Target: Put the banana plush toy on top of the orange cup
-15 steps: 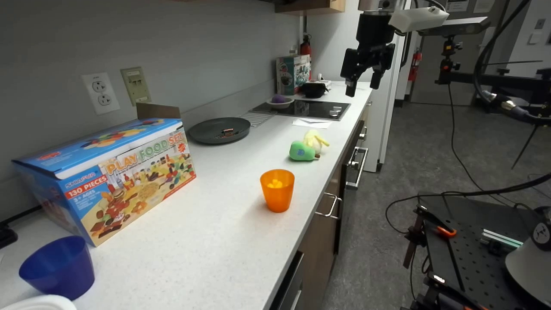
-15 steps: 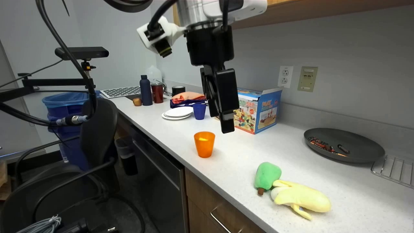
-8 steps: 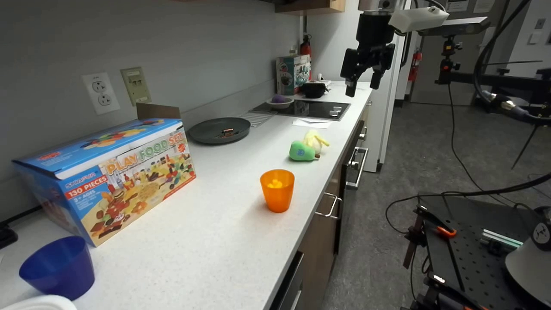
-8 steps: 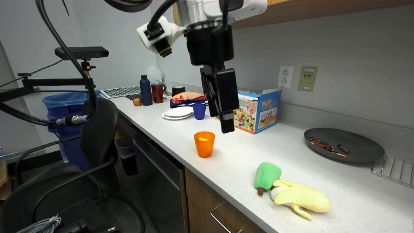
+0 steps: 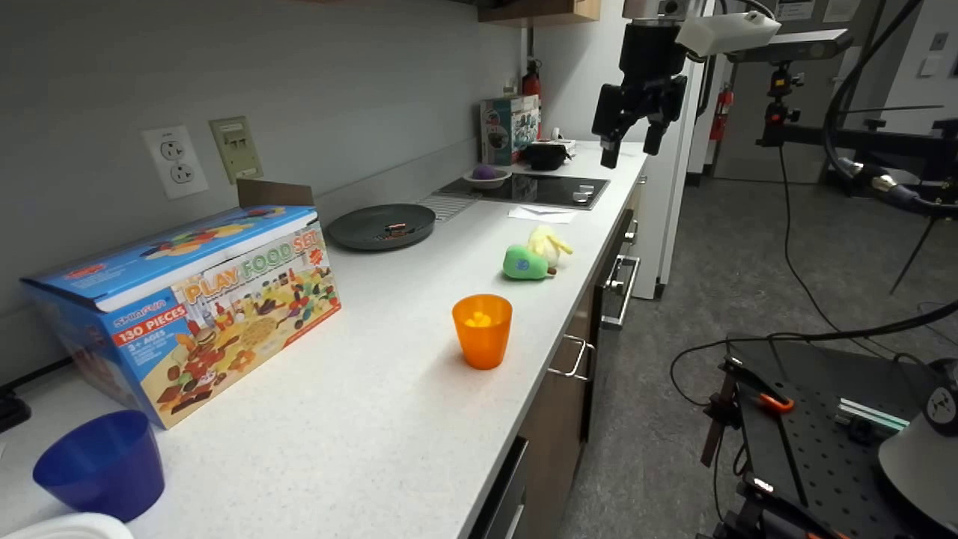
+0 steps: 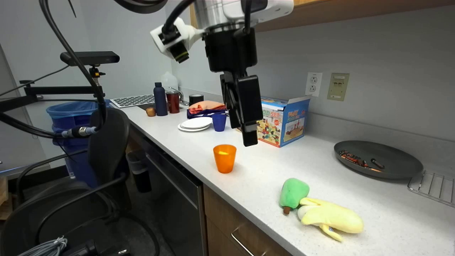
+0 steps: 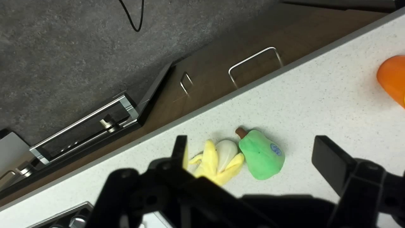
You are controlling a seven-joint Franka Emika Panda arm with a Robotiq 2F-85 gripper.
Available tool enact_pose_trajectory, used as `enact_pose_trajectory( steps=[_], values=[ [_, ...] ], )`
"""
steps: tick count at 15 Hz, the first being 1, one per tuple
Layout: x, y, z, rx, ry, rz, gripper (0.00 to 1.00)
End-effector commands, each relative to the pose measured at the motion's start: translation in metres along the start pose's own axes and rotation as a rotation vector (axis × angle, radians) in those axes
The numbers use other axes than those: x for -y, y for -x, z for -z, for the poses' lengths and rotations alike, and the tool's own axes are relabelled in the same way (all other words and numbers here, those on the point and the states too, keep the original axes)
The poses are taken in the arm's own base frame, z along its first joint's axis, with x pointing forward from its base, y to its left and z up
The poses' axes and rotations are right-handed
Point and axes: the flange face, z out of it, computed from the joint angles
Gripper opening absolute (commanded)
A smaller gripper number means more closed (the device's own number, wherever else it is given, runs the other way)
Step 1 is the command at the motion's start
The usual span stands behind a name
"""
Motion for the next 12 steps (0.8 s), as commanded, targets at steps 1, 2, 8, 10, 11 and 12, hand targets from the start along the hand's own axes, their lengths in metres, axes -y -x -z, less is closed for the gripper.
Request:
enact_pose_trajectory(
  steps=[1, 2, 8, 10, 11, 12],
  values=[
    [0.0, 0.0, 0.001, 0.001, 0.0, 0.0, 1.0],
    [0.0, 0.0, 0.001, 0.001, 0.0, 0.0, 1.0],
    [0.0, -0.017, -0.009, -0.006, 0.007, -0.018, 1.0],
    [0.007, -0.029, -0.013, -0.021, 0.003, -0.012, 1.0],
    [0.011, -0.034, -0.015, -0.028, -0.002, -0.008, 1.0],
    [0.013, -0.04, -0.018, -0.037, -0.004, -0.003, 1.0]
  ],
)
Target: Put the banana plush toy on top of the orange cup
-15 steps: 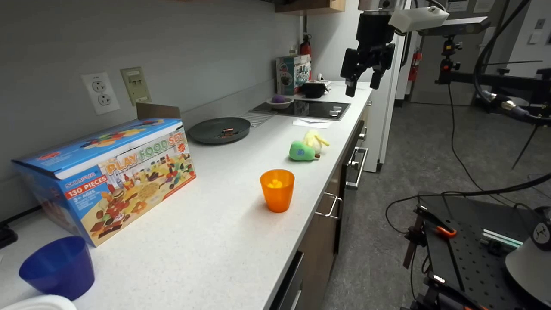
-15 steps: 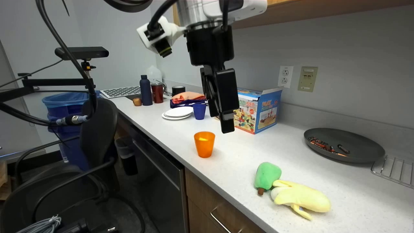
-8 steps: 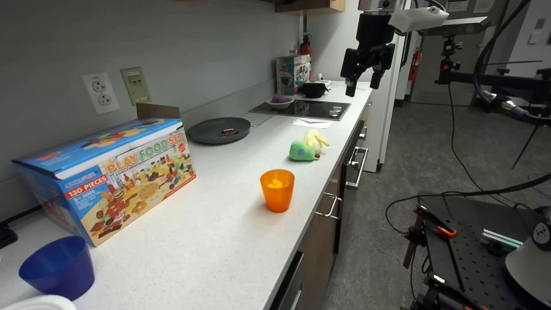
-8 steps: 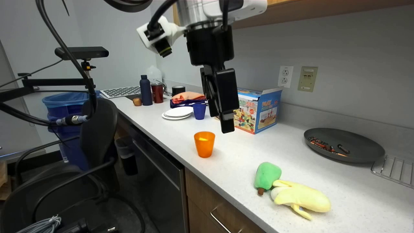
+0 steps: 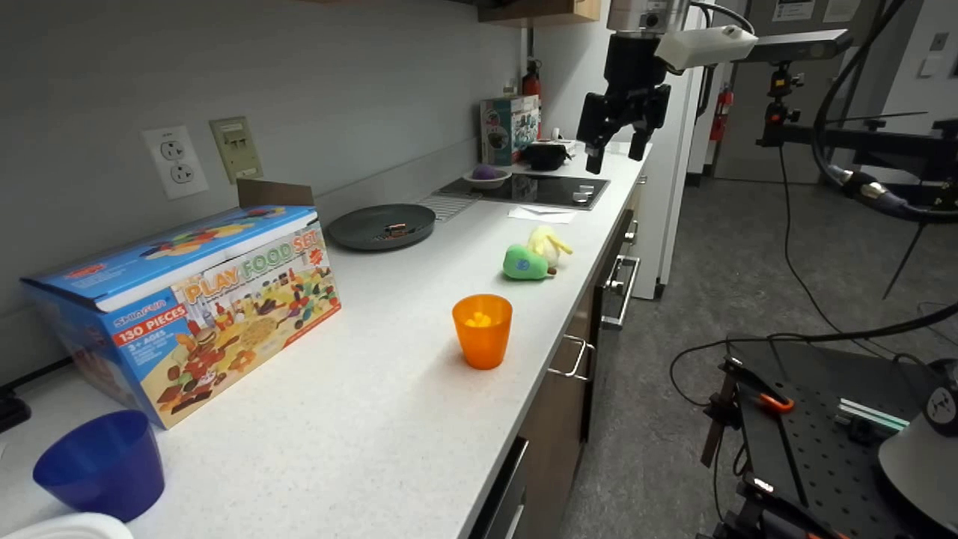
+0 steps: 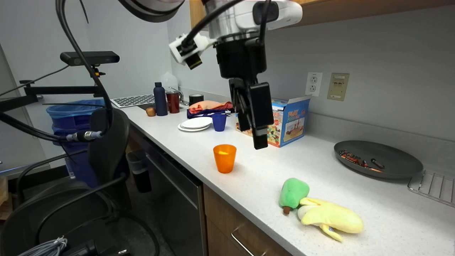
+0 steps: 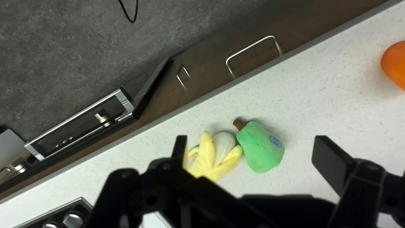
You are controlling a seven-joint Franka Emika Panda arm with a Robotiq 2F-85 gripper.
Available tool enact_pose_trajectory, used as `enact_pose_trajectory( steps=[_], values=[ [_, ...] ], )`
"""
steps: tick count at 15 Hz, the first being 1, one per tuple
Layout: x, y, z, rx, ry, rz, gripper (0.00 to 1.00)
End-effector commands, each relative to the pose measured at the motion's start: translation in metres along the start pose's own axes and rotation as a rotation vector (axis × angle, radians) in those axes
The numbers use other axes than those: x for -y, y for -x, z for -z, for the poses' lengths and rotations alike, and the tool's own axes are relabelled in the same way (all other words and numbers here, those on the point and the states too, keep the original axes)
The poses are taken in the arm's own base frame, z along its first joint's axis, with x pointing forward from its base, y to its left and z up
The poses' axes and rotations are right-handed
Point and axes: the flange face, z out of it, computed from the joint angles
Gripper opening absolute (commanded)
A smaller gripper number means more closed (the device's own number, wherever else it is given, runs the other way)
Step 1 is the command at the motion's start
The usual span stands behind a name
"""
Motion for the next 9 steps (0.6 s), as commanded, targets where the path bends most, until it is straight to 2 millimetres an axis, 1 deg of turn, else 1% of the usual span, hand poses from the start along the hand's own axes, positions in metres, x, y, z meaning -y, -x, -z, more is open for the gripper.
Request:
enact_pose_trajectory(
  steps=[1, 4, 9],
  values=[
    [0.01, -0.03, -0.009, -0.031, 0.0, 0.01, 1.0],
    [0.015, -0.051, -0.024, -0.044, 0.005, -0.008, 1.0],
    [0.01, -0.088, -0.057, -0.04, 0.022, -0.107, 1.0]
  ],
)
